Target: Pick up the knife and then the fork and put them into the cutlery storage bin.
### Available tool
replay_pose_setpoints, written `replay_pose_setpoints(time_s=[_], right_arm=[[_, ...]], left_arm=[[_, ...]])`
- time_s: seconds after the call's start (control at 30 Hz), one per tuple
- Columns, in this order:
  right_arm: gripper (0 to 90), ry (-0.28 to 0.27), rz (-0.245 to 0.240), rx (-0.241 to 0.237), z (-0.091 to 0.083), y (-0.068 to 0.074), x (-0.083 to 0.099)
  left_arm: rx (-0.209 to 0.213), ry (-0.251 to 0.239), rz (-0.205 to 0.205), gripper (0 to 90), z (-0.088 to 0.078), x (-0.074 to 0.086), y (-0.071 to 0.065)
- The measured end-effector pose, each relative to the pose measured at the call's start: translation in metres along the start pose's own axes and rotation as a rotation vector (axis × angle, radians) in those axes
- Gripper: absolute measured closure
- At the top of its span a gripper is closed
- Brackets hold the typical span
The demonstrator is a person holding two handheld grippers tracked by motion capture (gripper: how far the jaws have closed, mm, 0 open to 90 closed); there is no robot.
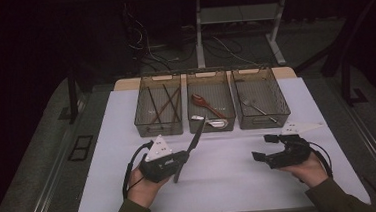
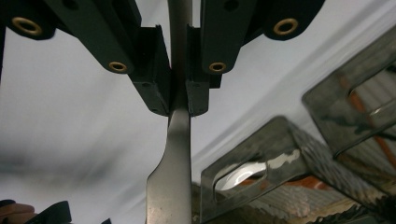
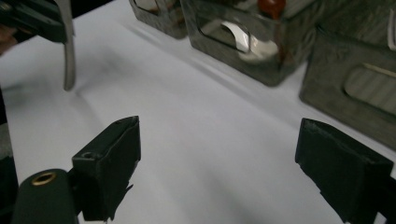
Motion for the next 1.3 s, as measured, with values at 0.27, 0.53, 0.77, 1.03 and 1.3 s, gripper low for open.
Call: replay_pose_setpoints(time_s=[0.27, 0.53, 0.77, 1.03, 1.3], right_arm=[[25.9, -0.068, -0.016, -0.065, 0.023, 0.02, -0.042], [32.0, -0.132, -0.022, -0.104, 0.046, 0.03, -0.078], [40.6, -0.154, -0.011, -0.124, 0.057, 0.032, -0.091], [65.9, -0.145, 0.004, -0.156, 0.062, 0.034, -0.089], [83.3, -0.172, -0.003, -0.152, 0.061, 0.034, -0.093]], left_arm=[[0.014, -0.027, -0.003, 79.8, 0.031, -0.024, 0.001], [0.022, -0.048, 0.001, 79.7, 0.061, -0.042, -0.004], [0.02, -0.067, 0.01, 79.7, 0.074, -0.052, -0.01], [0.014, -0.078, 0.024, 79.7, 0.077, -0.053, -0.015], [0.015, -0.115, 0.017, 79.4, 0.074, -0.058, -0.016]])
Point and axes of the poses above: each handheld gripper's, and its own axes: z roughly forward along the jaws, x roughly out of its underside, y roughly to its left, the point moved 10 cm from there along z, roughly forward along the jaws, and after that the axes turned 4 degrees about -x, right-handed, at the moved point
